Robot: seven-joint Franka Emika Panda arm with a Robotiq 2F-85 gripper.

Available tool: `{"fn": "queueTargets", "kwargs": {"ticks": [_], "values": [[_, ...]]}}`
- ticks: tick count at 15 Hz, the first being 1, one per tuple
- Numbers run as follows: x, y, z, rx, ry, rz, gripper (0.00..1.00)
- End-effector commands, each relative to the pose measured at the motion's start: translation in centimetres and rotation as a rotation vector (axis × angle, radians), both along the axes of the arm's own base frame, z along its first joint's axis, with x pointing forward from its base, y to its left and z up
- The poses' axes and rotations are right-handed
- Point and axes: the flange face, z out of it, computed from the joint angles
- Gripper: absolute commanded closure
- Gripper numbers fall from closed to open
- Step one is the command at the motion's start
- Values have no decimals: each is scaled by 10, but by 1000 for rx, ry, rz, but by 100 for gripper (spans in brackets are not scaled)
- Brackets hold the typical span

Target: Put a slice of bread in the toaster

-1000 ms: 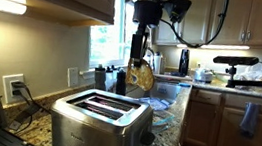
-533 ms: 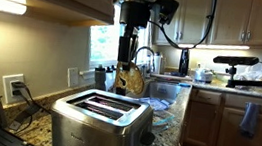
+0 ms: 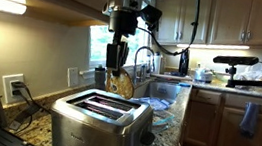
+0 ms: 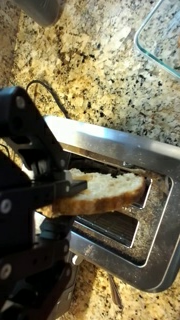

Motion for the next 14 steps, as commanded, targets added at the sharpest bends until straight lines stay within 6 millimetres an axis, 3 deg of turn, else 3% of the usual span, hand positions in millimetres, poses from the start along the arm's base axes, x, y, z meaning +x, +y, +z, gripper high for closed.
{"fn": "queueTargets", "kwargs": {"ticks": [1, 6, 7, 8, 9, 12, 14], "values": [[12, -3, -4, 32, 32, 5, 94], [26, -14, -15, 39, 51, -11, 94], [27, -16, -17, 39, 55, -13, 86], [29, -18, -18, 40, 59, -12, 65], [26, -12, -22, 19, 37, -19, 84], [29, -15, -23, 20, 41, -21, 66], [30, -15, -22, 20, 42, -20, 65]]}}
